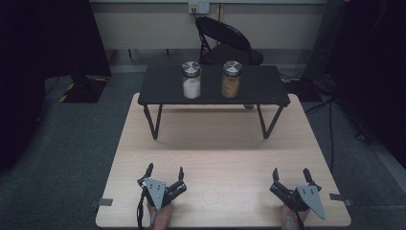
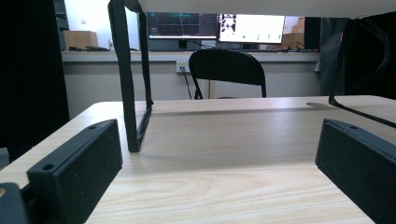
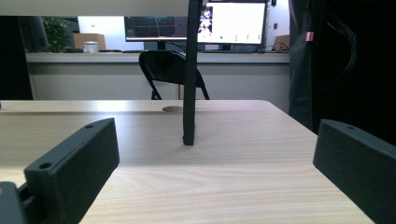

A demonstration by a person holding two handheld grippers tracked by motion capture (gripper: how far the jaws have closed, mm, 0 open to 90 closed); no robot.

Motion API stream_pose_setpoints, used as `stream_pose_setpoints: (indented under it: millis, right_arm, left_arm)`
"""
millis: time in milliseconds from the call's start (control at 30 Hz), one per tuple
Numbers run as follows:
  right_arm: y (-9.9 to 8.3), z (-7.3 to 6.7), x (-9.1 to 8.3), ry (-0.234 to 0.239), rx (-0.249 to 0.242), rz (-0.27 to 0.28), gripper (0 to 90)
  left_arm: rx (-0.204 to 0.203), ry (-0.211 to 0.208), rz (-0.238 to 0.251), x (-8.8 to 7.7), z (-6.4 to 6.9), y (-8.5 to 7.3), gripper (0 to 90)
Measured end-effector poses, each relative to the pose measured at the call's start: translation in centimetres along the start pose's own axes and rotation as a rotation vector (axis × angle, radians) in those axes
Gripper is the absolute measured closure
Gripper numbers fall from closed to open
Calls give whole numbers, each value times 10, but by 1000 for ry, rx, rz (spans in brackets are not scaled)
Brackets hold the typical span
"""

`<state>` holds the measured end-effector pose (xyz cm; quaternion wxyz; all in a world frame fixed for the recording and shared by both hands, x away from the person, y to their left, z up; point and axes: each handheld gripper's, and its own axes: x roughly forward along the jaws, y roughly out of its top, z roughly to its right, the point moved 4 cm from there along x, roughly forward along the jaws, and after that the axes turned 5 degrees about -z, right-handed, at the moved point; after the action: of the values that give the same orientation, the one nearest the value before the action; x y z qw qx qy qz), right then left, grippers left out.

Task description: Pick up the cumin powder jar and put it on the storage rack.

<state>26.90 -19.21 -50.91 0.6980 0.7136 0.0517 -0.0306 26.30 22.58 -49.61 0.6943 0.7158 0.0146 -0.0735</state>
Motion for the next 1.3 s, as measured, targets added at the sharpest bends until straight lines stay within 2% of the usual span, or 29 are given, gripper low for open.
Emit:
stream_pose_setpoints:
  millis: [200,1300]
  right_arm:
    - [0,-2,0,-16,0,0,0]
    - [0,-2,0,-19,0,0,0]
  left_arm:
    - [0,0,0,0,0,0,0]
    - [0,0,0,0,0,0,0]
